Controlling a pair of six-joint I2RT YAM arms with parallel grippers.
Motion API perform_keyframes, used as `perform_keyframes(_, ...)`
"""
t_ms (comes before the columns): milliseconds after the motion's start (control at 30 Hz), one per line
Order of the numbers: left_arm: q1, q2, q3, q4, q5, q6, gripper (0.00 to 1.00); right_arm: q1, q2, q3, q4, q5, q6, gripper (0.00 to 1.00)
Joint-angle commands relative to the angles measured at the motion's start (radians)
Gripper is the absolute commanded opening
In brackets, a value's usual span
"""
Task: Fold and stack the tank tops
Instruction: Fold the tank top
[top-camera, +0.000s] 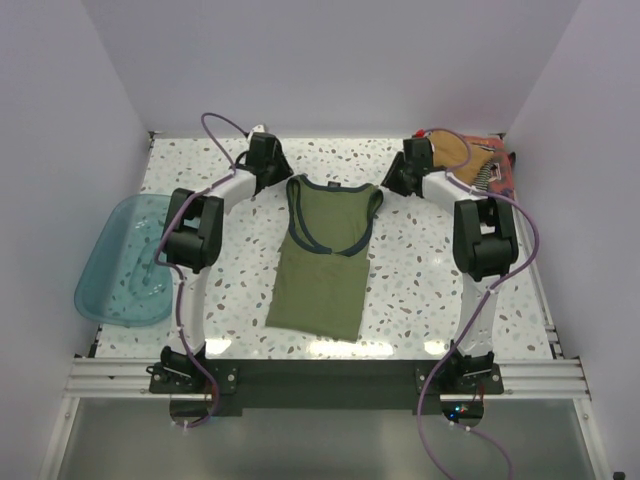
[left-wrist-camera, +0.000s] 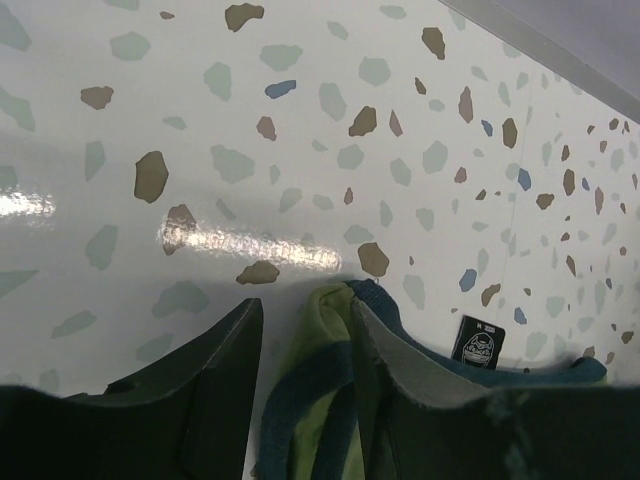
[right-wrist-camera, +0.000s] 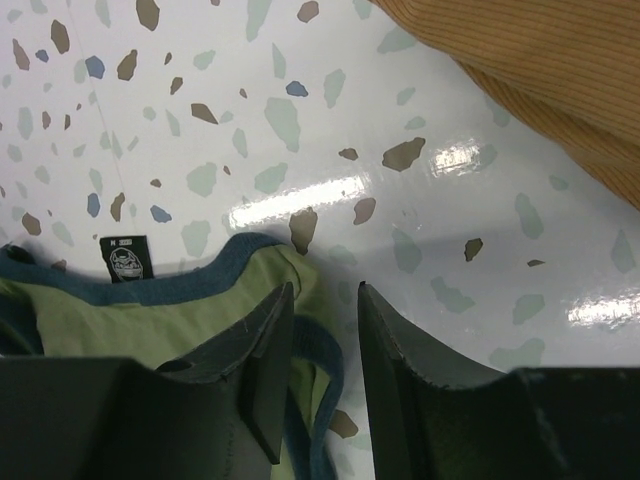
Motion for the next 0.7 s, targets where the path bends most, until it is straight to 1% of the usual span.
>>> perform_keyframes(0,-0.001,-0.067,0.034,-0.031,-0.035,0.043,0.45,0.006,-0.053,-0.019,-0.003,-0.027,-0.020,0.36)
perform_keyframes(100,-0.002,-0.061,0.021,-0.009,0.006,0.041,0.46,0.014,-0.052,-0.026,0.000,-0.037,-0.016,0.37)
perform_keyframes(367,-0.025,-0.073,-0.013,0.015,0.026,0.044,0.45,0.041,-0.049,-0.028,-0.008,-0.023,-0.012,0.37)
perform_keyframes(500,-0.032,-0.079,-0.031,0.012,0.025,0.044,0.43,0.041,-0.050,-0.029,-0.006,-0.018,-0.003,0.36)
perform_keyframes(667,-0.033,-0.090,-0.038,0.017,0.023,0.046,0.36,0.052,-0.046,-0.012,-0.006,-0.026,-0.007,0.38)
